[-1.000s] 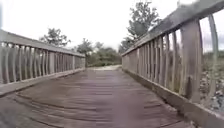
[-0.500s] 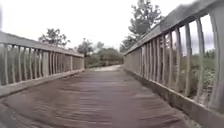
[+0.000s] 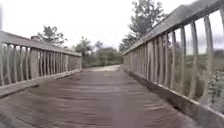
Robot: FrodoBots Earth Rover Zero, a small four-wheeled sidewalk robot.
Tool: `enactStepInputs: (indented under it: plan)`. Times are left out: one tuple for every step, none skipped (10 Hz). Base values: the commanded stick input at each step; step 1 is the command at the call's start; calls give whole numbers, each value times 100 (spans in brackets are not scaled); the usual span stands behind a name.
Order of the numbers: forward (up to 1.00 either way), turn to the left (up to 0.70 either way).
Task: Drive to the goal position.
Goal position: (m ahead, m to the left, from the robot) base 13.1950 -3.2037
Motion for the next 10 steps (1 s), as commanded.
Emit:
enactStepInputs:
  plan:
    - [70,0]
    - [70,0]
    - [70,0]
    - [70,0]
    - [70,0]
    - [70,0]
    - [70,0]
    - [70,0]
    - [70,0]
    - [70,0]
